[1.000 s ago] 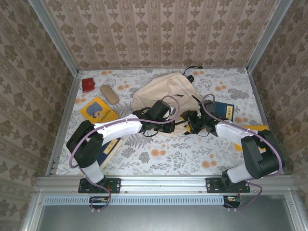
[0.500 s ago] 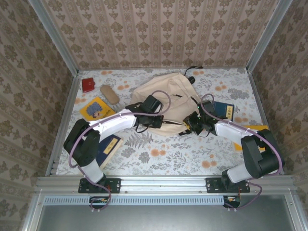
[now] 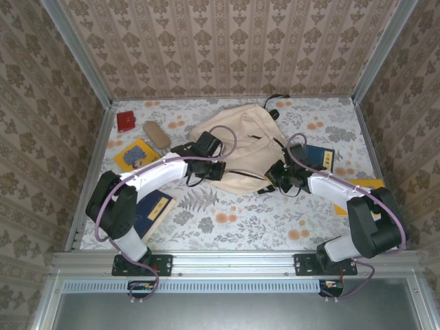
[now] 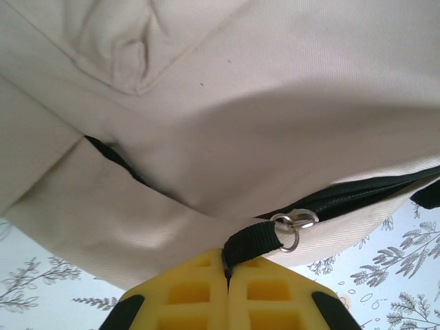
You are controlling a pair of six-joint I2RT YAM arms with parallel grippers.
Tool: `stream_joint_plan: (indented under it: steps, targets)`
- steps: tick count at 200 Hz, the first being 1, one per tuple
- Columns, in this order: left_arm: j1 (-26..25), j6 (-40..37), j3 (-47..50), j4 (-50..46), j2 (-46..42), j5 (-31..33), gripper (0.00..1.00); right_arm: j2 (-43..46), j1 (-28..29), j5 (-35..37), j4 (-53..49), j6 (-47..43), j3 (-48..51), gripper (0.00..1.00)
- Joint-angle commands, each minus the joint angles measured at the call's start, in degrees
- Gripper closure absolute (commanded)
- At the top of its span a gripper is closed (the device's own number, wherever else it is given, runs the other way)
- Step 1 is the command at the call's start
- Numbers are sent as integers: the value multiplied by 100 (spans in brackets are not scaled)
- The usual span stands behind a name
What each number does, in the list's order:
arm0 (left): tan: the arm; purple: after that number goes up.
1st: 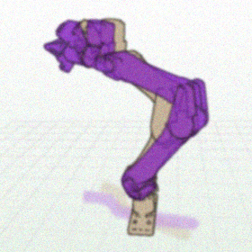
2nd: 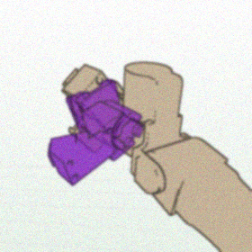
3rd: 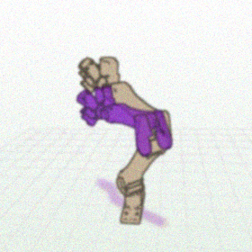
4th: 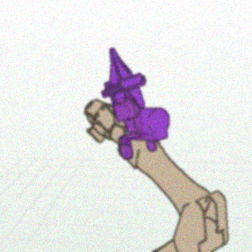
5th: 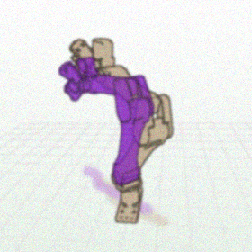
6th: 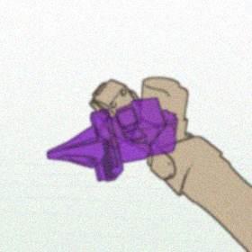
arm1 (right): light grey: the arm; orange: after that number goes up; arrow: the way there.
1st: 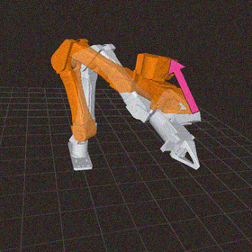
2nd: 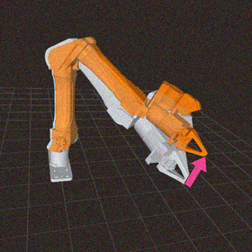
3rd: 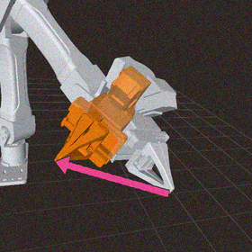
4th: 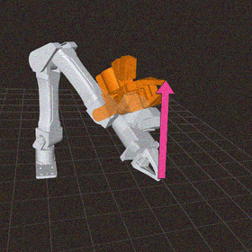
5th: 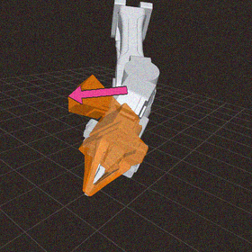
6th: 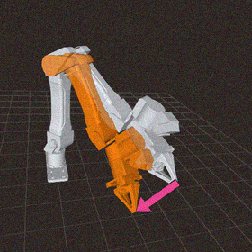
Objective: Pack the student bag
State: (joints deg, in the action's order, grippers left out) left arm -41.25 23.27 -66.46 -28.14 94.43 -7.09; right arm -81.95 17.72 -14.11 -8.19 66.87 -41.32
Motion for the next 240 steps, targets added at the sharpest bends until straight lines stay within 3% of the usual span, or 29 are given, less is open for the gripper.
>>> stream_joint_plan:
  steps: [1, 59, 106, 164, 193, 203, 220, 240]
  targets:
    - [338, -148, 142, -264, -337, 261, 100, 184, -32, 623, -659, -231, -78, 92]
    - [648, -169, -96, -148, 277, 237, 100, 188, -35, 649, -708, -282, 95, 92]
    - [680, -536, -341, -191, 789, -253, 100, 189, -144, 821, -931, -570, -28, 93]
    - [823, -259, -707, -503, 1249, 634, 100, 145, -239, 1118, -1211, -782, -139, 94]
    - [813, -306, -801, -532, 1428, 480, 100, 144, -253, 1111, -1189, -832, -130, 93]
    - [771, -402, -729, -405, 1384, 211, 100, 182, -256, 944, -1042, -911, -118, 89]
    - [636, -626, -534, -69, 1185, -413, 100, 276, -250, 343, -643, -1042, -114, 68]
    - [480, -674, -351, 206, 894, -966, 100, 506, -194, 147, -1081, -990, -367, 50]
